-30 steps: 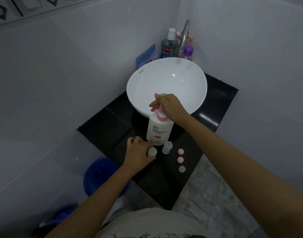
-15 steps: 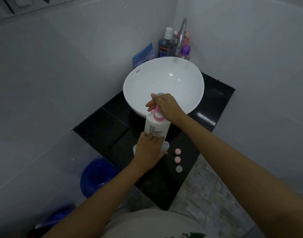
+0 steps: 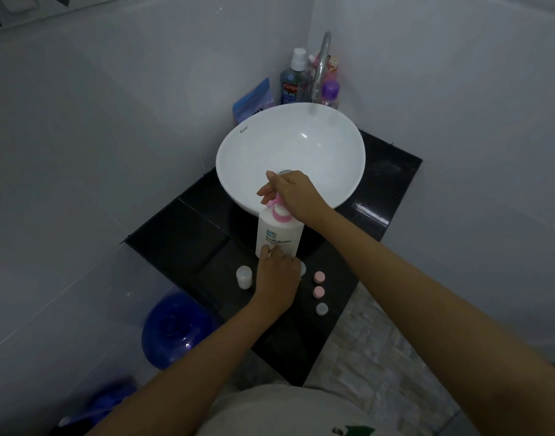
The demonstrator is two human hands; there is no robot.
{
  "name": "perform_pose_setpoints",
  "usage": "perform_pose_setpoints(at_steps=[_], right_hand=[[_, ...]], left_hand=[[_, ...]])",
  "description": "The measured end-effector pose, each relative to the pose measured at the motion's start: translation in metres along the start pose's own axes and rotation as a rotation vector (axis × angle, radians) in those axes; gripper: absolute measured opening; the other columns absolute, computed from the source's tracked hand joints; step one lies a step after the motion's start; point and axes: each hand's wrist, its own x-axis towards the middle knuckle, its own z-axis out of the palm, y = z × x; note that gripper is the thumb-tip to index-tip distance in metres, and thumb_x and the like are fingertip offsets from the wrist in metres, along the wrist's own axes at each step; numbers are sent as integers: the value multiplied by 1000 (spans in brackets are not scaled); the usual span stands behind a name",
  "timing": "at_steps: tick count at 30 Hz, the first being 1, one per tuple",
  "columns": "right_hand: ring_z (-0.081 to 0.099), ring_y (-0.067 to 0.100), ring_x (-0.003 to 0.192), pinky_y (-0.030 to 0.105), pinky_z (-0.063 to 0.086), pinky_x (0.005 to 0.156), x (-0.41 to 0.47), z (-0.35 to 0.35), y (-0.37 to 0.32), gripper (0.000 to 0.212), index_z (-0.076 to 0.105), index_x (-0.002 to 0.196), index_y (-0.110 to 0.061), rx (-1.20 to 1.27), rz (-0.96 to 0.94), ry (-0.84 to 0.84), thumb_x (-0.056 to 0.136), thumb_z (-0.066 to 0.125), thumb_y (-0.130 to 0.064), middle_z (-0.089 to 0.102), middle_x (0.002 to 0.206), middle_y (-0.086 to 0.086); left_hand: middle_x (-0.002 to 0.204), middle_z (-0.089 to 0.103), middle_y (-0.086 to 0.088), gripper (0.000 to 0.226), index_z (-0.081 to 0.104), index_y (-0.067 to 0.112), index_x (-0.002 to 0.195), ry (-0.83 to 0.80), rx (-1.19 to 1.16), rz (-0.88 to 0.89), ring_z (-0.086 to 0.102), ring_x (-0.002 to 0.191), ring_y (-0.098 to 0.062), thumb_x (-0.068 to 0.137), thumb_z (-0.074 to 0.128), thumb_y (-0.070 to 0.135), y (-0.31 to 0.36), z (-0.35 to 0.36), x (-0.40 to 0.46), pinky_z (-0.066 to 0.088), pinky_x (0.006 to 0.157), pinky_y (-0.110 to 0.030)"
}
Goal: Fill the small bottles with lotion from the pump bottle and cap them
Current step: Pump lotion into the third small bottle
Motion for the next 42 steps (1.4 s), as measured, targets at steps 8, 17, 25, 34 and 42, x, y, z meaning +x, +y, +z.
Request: perform_pose_setpoints(at_steps=[8, 17, 25, 34, 42], right_hand=[[63, 1, 61, 18, 47, 80, -2, 0, -1, 44, 71, 88, 3, 13, 5, -7, 99, 40, -26, 66, 67, -2], [63, 0, 60, 26, 48, 86, 1, 0, 3, 44, 72, 85, -1, 27, 8, -27, 99, 41, -28, 69, 71, 2], [64, 10, 73, 32, 48, 91, 2, 1, 4, 43, 74, 85, -4, -6, -2, -8, 99, 41, -28, 70, 72, 1], [62, 2, 70, 14, 45, 74, 2, 1, 5, 43, 73, 92, -1, -11, -22, 9, 100, 38, -26, 69, 77, 3], [61, 4, 76, -2, 40, 65, 4, 7, 16, 45, 72, 94, 0, 67, 18, 8, 100, 36, -26, 70, 83, 8]], left_hand=[[101, 65, 1, 32, 58, 20, 103, 164, -391, -38, 56, 100, -19, 81, 58, 44, -2, -9, -16, 37, 87, -34], [98, 64, 13, 31, 58, 23, 98, 286, -1368, -311, 61, 94, 1, 74, 76, 17, -55, -63, -49, 48, 77, -13], [105, 63, 4, 33, 63, 24, 109, 410, -1233, -277, 59, 95, -4, 77, 73, 18, -84, -73, -40, 47, 77, -12], [99, 63, 1, 33, 66, 17, 112, 502, -1168, -214, 59, 91, -3, 80, 72, 19, -84, -83, -35, 43, 76, -4], [103, 69, 5, 34, 66, 16, 112, 504, -1313, -211, 63, 97, -3, 78, 74, 20, -86, -81, -33, 49, 81, -11]])
